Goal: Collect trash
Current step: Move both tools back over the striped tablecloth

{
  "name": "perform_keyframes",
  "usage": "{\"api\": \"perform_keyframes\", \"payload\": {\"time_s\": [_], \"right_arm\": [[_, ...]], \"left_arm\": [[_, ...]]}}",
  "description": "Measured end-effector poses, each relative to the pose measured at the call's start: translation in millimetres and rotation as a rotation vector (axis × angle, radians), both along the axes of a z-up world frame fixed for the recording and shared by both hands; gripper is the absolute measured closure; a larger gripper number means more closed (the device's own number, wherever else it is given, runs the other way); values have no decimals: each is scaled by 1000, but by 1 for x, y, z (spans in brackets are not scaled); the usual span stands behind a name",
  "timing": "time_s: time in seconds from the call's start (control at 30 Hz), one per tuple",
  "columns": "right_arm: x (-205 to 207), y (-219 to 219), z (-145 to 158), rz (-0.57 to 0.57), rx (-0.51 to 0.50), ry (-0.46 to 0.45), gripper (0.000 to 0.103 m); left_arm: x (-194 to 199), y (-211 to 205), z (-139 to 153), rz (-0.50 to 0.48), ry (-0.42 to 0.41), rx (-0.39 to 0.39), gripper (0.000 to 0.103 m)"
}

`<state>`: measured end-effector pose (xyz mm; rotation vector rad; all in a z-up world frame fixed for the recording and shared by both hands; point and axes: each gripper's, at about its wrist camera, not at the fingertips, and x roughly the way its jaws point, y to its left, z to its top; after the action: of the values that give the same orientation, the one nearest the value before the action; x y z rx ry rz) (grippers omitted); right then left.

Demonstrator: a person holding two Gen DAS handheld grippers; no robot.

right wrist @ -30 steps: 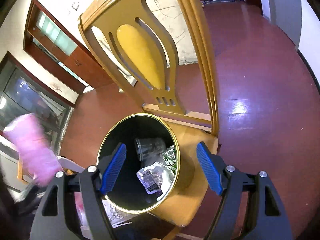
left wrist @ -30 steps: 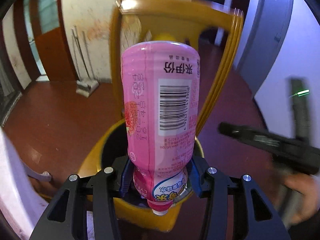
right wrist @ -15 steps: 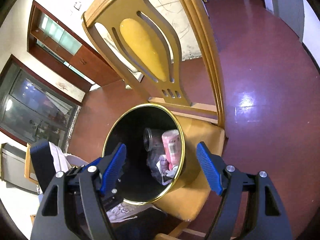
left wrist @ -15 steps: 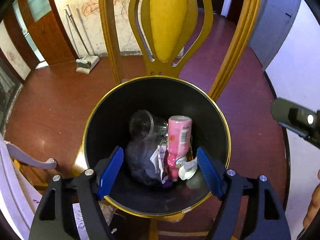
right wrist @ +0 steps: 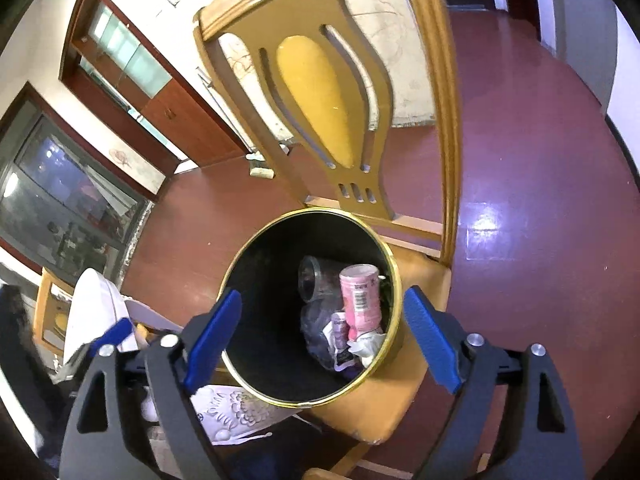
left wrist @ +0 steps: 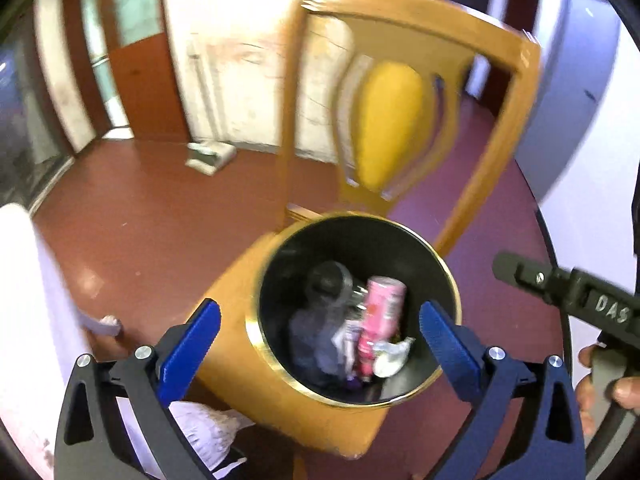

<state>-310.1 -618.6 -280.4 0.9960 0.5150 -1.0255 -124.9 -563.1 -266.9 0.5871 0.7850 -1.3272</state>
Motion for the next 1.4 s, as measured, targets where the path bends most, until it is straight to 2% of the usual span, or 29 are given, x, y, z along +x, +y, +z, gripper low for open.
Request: {"api": "perform_keyframes", "payload": {"time_s": [0.13,0.2,0.33,0.5,0.73,1.0,1.23,1.4], "right_arm": [[25,7,12,41,2,-34,16],[47,18,25,81,-39,-23,15],[101,44,52,195,-131,12,14],[174,89,83,387,-223,-10,14],[269,171,127,682,-308,-108,14],[330,277,178,945,-436,-227,14],[336,353,207,1090,-592,-265,14],[339,388,224,1159,-645,-298,12]], "left_arm": [[37,41,29,96,-60,-68,6],[54,69,46,145,-116,-109,6],[91,137,84,268,-176,-200,6],[131,240,133,536,-258,-305,6],[157,366,185,899,-452,-326,6],[159,473,209,1130,-473,-352,6],[157,541,220,1276,-485,-368,6],[160,569,223,1343,-477,-374,6]]}}
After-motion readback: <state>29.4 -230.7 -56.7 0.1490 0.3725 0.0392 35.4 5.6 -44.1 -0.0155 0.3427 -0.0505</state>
